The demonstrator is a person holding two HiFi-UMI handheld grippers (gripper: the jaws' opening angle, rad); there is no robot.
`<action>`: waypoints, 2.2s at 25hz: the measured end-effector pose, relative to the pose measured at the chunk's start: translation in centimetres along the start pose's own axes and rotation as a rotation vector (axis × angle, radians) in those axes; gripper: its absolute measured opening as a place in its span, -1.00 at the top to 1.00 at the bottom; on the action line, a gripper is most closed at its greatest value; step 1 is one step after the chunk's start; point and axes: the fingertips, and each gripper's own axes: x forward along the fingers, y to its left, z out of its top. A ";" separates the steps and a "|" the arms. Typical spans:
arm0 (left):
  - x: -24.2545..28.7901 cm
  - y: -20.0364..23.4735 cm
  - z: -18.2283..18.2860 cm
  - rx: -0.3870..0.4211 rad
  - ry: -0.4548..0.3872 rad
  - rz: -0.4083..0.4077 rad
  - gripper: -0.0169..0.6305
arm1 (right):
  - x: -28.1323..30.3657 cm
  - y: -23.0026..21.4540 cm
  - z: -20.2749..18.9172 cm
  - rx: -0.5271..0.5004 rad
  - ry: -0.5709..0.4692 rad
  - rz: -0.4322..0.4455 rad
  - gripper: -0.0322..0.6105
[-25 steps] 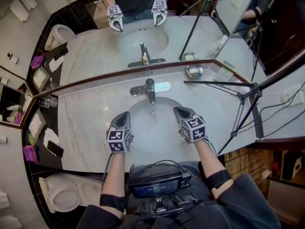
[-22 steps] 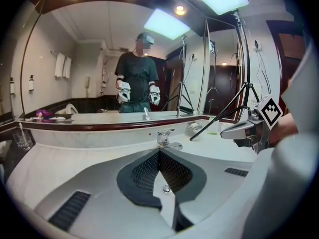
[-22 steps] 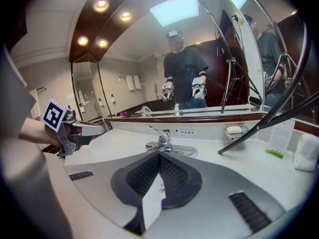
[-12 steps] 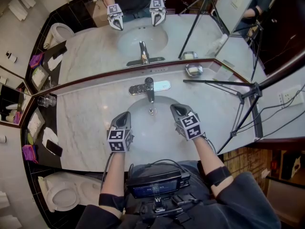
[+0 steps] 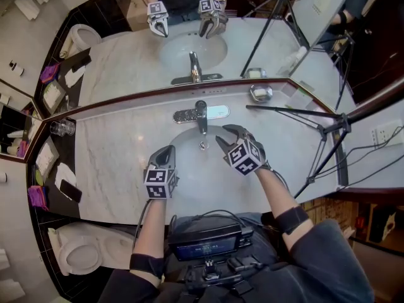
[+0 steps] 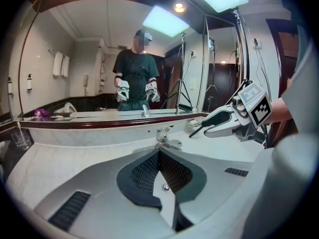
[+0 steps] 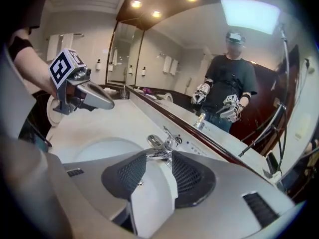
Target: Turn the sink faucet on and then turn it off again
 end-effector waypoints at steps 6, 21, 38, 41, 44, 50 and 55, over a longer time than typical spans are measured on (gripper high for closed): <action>0.3 0.0 -0.3 0.003 0.007 0.002 0.94 | 3.2 -0.6 2.4 -0.239 0.044 0.021 0.20; 0.4 0.4 -0.9 0.004 0.033 0.015 0.94 | 10.0 -0.3 4.1 -0.632 0.206 0.140 0.35; 1.1 0.0 -2.0 -0.003 0.039 0.003 0.94 | 10.5 0.8 2.6 -0.718 0.284 0.173 0.40; 1.1 -0.1 -1.8 -0.007 0.045 0.001 0.94 | 10.4 1.5 2.0 -0.716 0.290 0.197 0.42; 1.1 -0.2 -1.7 -0.011 0.047 -0.001 0.94 | 10.5 2.7 1.0 -0.713 0.306 0.220 0.47; 1.0 0.3 -2.1 -0.008 0.045 0.009 0.94 | 10.6 3.1 0.7 -0.690 0.317 0.226 0.51; 0.9 0.2 -2.2 -0.012 0.042 0.008 0.94 | 10.6 3.1 0.6 -0.690 0.313 0.210 0.51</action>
